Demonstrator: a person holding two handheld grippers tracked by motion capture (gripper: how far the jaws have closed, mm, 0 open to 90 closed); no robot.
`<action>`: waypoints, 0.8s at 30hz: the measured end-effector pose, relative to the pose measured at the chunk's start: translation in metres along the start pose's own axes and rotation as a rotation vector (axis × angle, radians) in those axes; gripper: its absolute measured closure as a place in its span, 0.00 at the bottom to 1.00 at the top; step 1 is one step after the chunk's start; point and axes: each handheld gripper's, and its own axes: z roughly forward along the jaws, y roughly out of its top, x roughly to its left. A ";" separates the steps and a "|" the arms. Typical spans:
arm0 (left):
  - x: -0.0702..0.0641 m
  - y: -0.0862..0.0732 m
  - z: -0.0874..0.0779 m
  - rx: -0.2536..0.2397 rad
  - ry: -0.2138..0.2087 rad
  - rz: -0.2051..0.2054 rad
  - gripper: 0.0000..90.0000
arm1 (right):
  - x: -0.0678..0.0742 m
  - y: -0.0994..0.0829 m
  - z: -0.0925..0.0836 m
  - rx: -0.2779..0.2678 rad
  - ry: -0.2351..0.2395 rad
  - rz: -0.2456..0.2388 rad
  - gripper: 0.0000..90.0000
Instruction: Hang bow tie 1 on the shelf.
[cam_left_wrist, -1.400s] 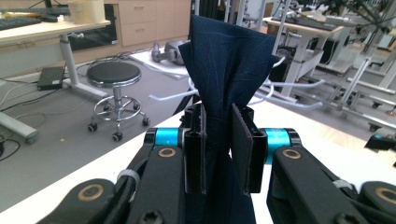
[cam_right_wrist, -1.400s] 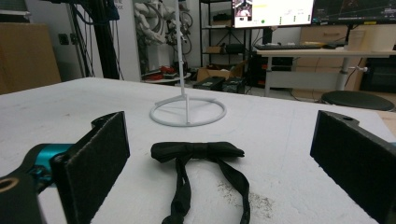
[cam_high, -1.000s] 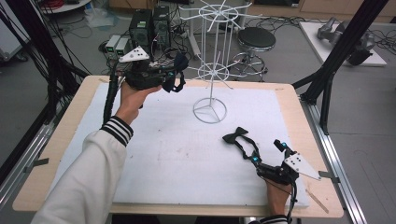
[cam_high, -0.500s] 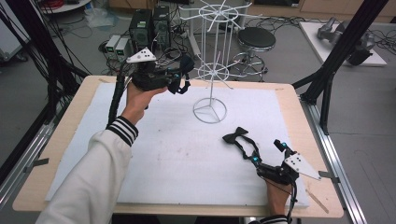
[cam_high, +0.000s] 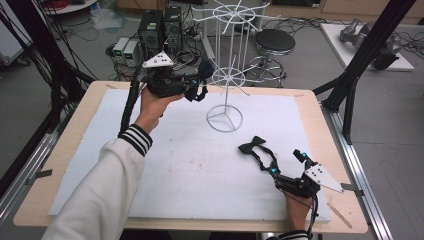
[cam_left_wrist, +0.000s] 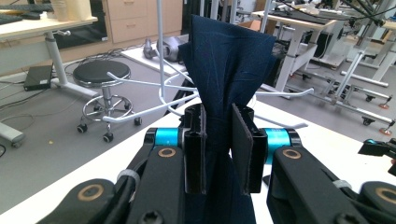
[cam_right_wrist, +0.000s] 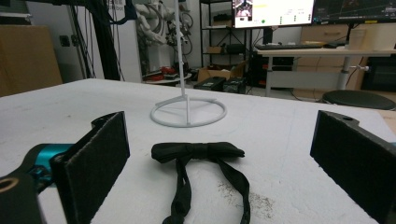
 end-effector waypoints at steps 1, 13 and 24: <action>0.000 0.000 0.001 0.001 -0.001 -0.003 0.84 | 0.000 0.000 0.000 0.000 0.000 0.000 0.04; -0.004 -0.003 0.008 0.018 -0.001 0.008 0.84 | 0.000 0.000 0.000 0.000 0.000 0.001 0.04; -0.009 -0.002 0.012 0.032 -0.002 0.026 0.84 | 0.000 0.000 0.000 -0.001 -0.001 0.000 0.04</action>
